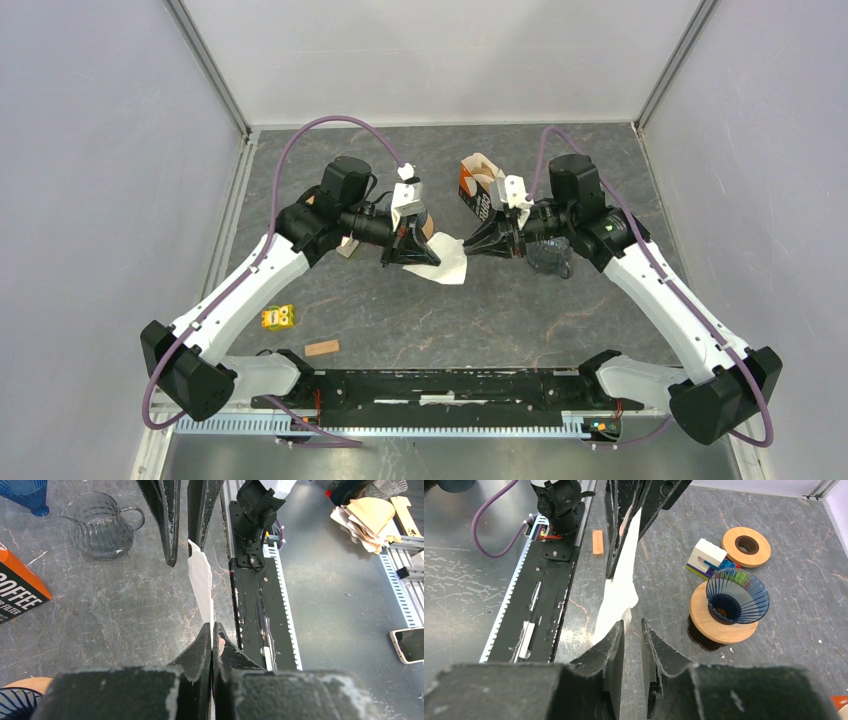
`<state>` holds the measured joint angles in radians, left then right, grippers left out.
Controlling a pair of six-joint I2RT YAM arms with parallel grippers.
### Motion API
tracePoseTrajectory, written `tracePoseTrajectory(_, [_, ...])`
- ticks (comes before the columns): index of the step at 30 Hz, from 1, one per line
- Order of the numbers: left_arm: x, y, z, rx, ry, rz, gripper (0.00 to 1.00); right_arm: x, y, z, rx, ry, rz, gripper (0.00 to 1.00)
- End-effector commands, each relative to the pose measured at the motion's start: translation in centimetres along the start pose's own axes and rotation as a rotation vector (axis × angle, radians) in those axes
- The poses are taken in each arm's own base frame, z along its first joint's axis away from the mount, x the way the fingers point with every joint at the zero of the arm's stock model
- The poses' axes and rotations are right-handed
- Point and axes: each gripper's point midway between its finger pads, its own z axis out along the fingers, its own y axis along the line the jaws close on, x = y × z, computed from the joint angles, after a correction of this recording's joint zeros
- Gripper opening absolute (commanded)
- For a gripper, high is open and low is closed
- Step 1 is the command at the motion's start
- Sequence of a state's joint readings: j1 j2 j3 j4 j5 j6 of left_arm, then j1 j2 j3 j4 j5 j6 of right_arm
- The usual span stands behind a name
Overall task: Place the coffee filter in the dripper
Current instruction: Place the coffee filter in the coffee dripper.
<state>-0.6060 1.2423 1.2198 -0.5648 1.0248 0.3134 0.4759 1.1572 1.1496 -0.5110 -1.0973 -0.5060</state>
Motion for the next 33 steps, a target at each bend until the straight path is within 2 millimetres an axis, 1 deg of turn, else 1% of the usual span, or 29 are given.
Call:
tracePoseTrajectory(1, [-1.3, -0.3, -0.2, 0.017, -0.043, 0.075, 0.02, -1.0, 0.6, 0.0, -0.034, -0.033, -0.018, 0.24])
tracePoseTrajectory(11, [-1.4, -0.1, 0.0, 0.029, -0.046, 0.07, 0.02, -0.9, 0.7, 0.4, -0.047, -0.039, -0.014, 0.22])
tracePoseTrajectory(15, [-1.2, -0.2, 0.1, 0.034, -0.046, 0.068, 0.02, -1.1, 0.5, 0.4, -0.038, -0.039, -0.025, 0.16])
tracePoseTrajectory(19, [-1.0, -0.3, 0.1, 0.034, -0.044, 0.069, 0.02, -1.0, 0.4, 0.3, -0.027, -0.033, -0.055, 0.08])
tracePoseTrajectory(21, [-0.9, -0.3, 0.0, 0.032, -0.043, 0.071, 0.02, -0.9, 0.4, 0.2, -0.025, -0.025, -0.066, 0.05])
tracePoseTrajectory(33, [-0.1, -0.5, -0.2, 0.04, -0.02, 0.102, 0.02, -0.3, 0.8, -0.5, -0.046, 0.042, -0.129, 0.03])
